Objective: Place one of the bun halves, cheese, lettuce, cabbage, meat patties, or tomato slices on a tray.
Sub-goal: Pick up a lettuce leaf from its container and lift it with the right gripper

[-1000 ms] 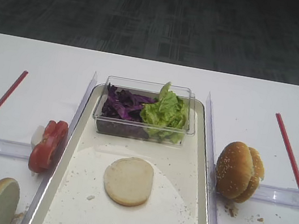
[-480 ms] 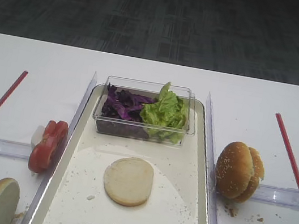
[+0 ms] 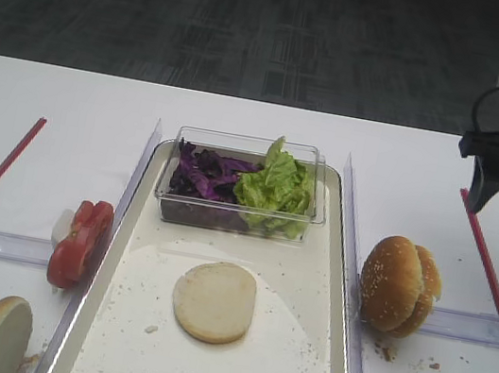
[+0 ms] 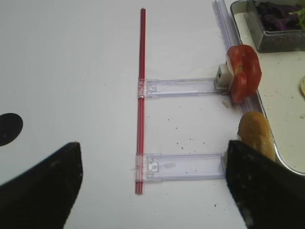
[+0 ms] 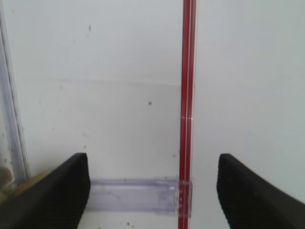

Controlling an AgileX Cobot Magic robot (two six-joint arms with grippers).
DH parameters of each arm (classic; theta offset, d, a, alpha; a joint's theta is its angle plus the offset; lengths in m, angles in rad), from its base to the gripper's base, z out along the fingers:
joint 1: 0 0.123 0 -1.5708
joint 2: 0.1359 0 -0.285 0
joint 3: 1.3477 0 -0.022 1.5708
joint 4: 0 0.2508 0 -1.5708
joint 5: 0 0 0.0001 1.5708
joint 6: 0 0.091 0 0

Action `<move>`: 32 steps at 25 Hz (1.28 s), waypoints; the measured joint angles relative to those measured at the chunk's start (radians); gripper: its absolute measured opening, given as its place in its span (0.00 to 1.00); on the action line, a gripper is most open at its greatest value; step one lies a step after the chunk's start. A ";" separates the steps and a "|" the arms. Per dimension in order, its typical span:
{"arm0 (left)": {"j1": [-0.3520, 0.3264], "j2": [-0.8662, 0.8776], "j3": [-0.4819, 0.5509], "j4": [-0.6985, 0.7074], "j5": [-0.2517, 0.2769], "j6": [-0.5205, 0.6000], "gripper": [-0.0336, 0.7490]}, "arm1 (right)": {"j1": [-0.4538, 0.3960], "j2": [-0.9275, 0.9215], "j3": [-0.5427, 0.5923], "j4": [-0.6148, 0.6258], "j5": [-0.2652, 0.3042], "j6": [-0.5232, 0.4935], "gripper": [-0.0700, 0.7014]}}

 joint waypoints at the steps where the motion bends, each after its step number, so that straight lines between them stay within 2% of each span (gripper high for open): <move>1: 0.000 0.000 0.000 0.000 0.000 0.000 0.76 | 0.000 0.041 -0.052 0.000 0.013 0.000 0.83; 7: 0.000 0.000 0.000 0.000 0.000 0.000 0.76 | 0.000 0.224 -0.304 -0.006 0.086 0.002 0.83; 11: 0.000 0.000 0.000 0.000 0.000 0.000 0.76 | 0.000 0.279 -0.409 -0.006 0.122 0.003 0.83; 21: 0.000 0.000 0.000 0.000 0.000 0.000 0.76 | 0.025 0.286 -0.435 0.022 0.131 0.018 0.83; 32: 0.000 0.000 0.000 0.000 0.000 0.000 0.76 | 0.275 0.288 -0.441 0.047 0.116 0.071 0.83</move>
